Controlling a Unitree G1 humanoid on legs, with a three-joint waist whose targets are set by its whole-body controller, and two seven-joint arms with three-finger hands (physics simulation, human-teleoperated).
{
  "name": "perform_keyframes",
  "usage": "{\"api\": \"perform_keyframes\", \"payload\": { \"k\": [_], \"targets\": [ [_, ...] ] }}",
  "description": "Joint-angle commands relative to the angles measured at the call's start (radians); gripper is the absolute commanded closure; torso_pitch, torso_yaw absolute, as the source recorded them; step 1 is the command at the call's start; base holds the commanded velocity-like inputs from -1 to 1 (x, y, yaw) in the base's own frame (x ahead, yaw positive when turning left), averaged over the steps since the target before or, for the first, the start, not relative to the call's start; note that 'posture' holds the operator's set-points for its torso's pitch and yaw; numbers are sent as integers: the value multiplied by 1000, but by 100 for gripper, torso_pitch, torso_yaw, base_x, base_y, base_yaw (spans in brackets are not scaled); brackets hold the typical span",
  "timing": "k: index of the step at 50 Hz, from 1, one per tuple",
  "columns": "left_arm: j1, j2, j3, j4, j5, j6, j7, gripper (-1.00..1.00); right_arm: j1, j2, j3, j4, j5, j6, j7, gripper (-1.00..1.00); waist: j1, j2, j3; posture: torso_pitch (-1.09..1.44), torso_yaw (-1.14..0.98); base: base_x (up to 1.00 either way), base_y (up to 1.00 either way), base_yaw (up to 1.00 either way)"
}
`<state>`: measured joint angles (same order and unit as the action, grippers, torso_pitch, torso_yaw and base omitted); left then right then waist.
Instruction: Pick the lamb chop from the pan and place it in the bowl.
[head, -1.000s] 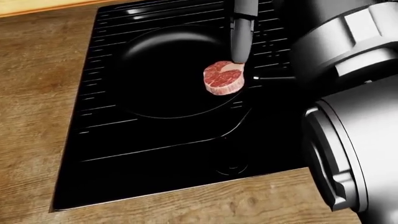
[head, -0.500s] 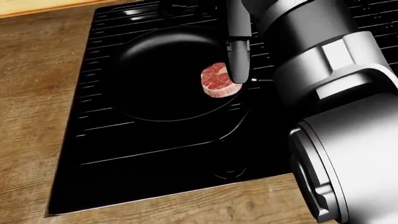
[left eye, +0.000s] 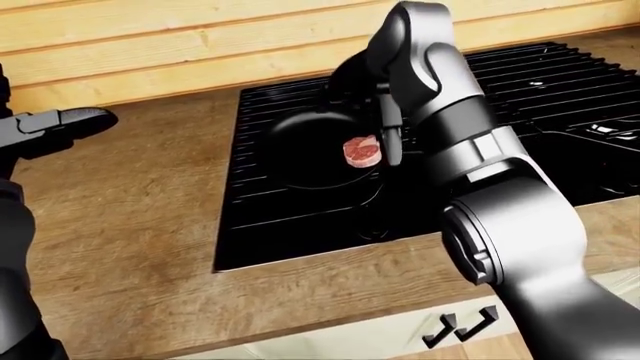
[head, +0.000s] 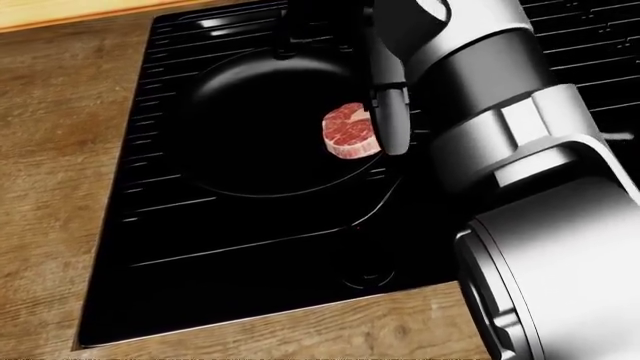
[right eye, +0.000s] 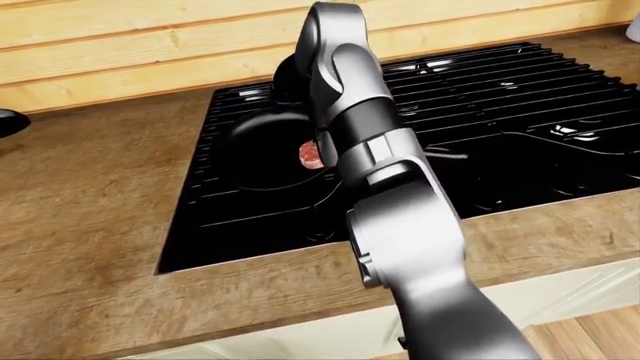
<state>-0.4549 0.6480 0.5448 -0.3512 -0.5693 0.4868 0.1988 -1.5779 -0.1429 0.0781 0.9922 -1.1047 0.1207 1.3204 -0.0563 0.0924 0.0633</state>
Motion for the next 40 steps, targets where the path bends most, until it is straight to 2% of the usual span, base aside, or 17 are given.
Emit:
{"api": "perform_keyframes", "payload": {
  "k": [1, 25, 40],
  "targets": [
    [-23, 22, 17, -25, 1, -25, 0, -100, -35, -4, -7, -47, -10, 1, 1, -100, -1, 6, -28, 0, 0, 0, 0, 0],
    [-19, 18, 17, -30, -2, -23, -1, -100, 19, 8, -9, -91, -55, -5, 37, -100, 0, 6, -31, 0, 0, 0, 0, 0],
    [-13, 17, 21, -24, -4, -30, -6, -100, 36, 16, -13, -74, -48, -10, 4, -100, 0, 7, -33, 0, 0, 0, 0, 0]
  ]
}}
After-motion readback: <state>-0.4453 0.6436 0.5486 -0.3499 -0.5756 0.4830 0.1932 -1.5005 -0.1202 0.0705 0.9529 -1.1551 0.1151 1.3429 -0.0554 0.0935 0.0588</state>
